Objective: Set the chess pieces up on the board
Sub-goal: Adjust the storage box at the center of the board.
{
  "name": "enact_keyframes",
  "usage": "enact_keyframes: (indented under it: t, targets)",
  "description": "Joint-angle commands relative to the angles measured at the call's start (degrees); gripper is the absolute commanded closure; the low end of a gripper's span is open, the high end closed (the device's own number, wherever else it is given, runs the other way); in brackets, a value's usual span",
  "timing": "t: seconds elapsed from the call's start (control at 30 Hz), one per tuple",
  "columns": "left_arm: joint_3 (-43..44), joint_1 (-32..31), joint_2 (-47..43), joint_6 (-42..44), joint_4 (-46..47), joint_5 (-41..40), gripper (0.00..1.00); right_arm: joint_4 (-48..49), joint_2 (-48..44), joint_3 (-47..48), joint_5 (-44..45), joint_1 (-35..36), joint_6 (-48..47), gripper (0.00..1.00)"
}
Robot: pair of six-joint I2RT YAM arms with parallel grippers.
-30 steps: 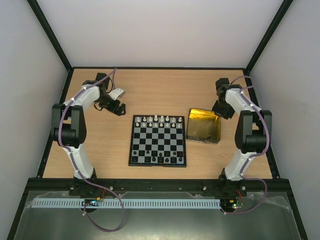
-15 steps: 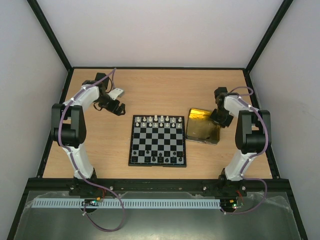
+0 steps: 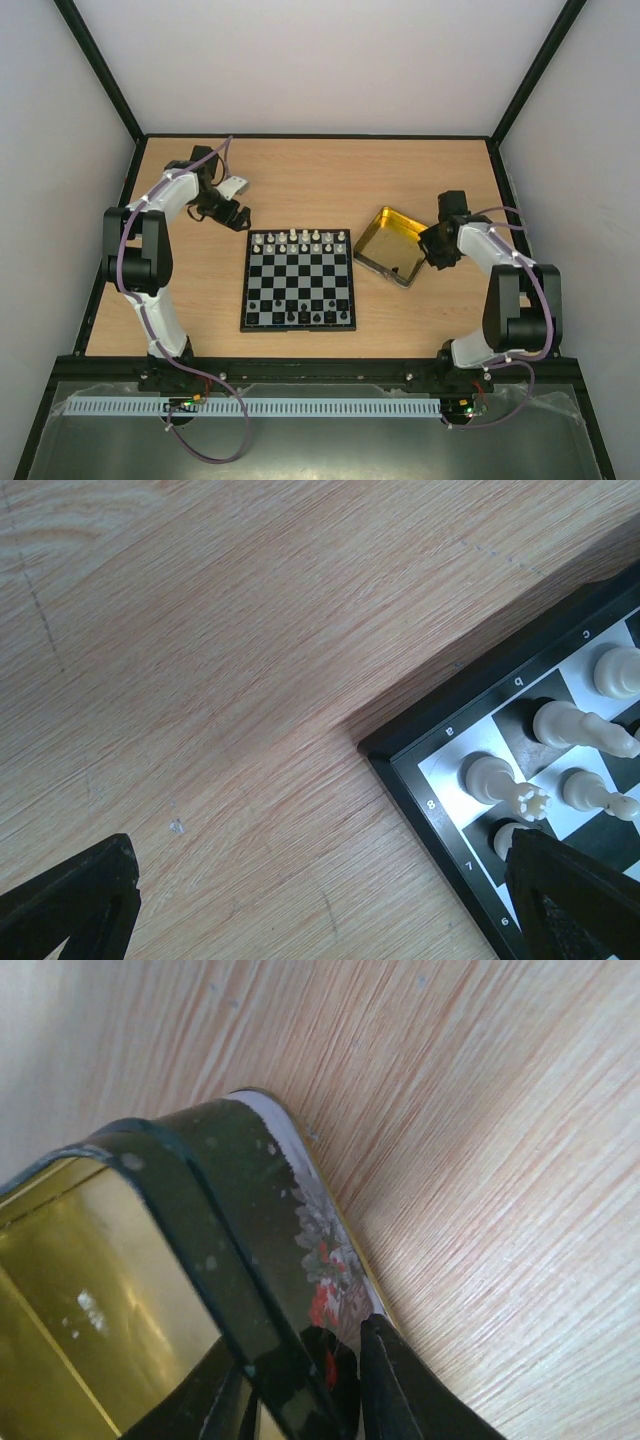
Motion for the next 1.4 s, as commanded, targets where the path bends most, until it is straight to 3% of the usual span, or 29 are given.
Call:
enact_keyframes:
  t: [0.0,0.3,0.43,0.57,0.7,0.83,1.13,1.37]
  targets:
    - [1.6,0.3,0.9,0.0,-1.0,0.7,0.01,0.6,-6.1,-1.9,5.7,0.0,9.6,0.75]
    - [2.2,0.3,1.0,-0.1,-1.2,0.8,0.01,-0.3,-15.3,-11.0,7.5,0.1,13.7,0.75]
    - [1.9,0.3,0.7,0.4,-1.5,0.5,0.01,-5.5,-17.0,-2.6,12.6,1.7,6.6,0.73]
    - [2.1,0.3,0.8,0.5,-1.8,0.3,0.01,-12.5,-8.4,12.5,14.5,2.4,-4.3,0.61]
    - [2.9,0.3,0.8,0.6,-2.1,0.1,0.01,-13.6,-1.3,20.7,17.1,2.3,-9.0,0.59]
    - [2.8,0.3,0.7,1.0,-2.4,-0.3,0.01,-15.1,9.8,29.0,13.2,2.7,-15.7,0.59]
    - [2.0,0.6,0.9,1.8,-1.7,-0.7,0.01,-20.0,20.3,39.5,12.0,3.3,-28.3,0.5]
    - [2.0,0.7,1.7,1.8,-1.5,0.2,0.01,-22.0,20.4,41.3,14.1,3.5,-36.2,0.48]
